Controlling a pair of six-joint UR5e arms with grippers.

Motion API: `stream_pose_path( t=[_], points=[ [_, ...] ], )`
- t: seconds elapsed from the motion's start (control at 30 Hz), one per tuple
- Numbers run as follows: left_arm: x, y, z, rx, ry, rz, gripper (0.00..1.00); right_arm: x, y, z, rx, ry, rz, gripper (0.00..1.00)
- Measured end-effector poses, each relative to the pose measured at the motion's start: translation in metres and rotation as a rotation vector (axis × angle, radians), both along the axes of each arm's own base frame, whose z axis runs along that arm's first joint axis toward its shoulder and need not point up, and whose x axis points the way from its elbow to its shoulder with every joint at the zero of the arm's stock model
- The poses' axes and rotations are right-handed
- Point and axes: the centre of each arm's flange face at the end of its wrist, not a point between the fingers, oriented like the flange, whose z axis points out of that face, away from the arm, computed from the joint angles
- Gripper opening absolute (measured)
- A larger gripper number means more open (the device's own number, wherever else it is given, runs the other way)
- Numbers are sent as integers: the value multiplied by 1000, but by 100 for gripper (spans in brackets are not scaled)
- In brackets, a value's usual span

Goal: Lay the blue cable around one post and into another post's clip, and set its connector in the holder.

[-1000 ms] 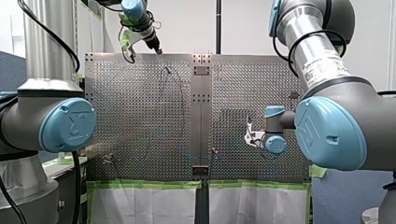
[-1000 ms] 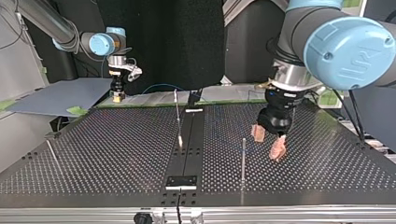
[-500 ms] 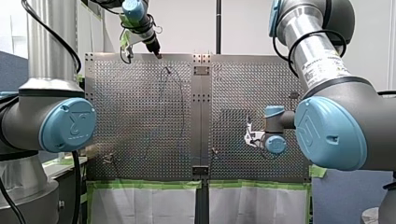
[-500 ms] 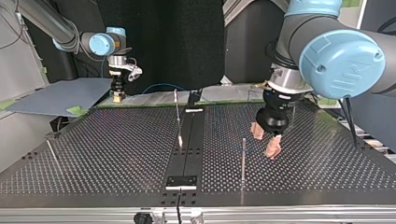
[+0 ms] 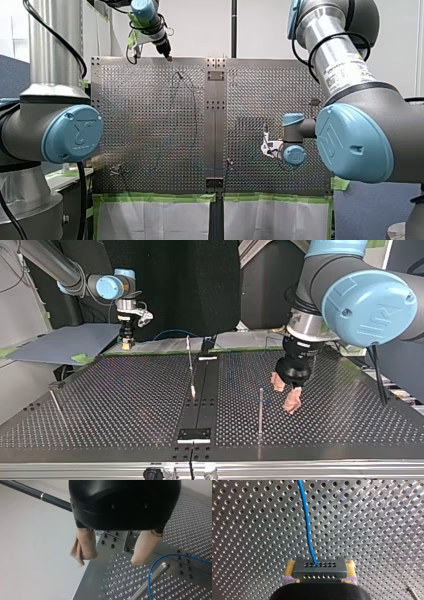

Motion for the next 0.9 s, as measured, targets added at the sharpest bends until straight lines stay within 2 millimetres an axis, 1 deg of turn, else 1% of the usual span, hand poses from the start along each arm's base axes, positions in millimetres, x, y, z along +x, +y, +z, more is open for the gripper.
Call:
stream_pose_path(
  t=[0.9],
  points=[
    [0, 6, 0, 238, -20, 3, 100, 0, 0, 0, -1, 4, 0, 0]
  ],
)
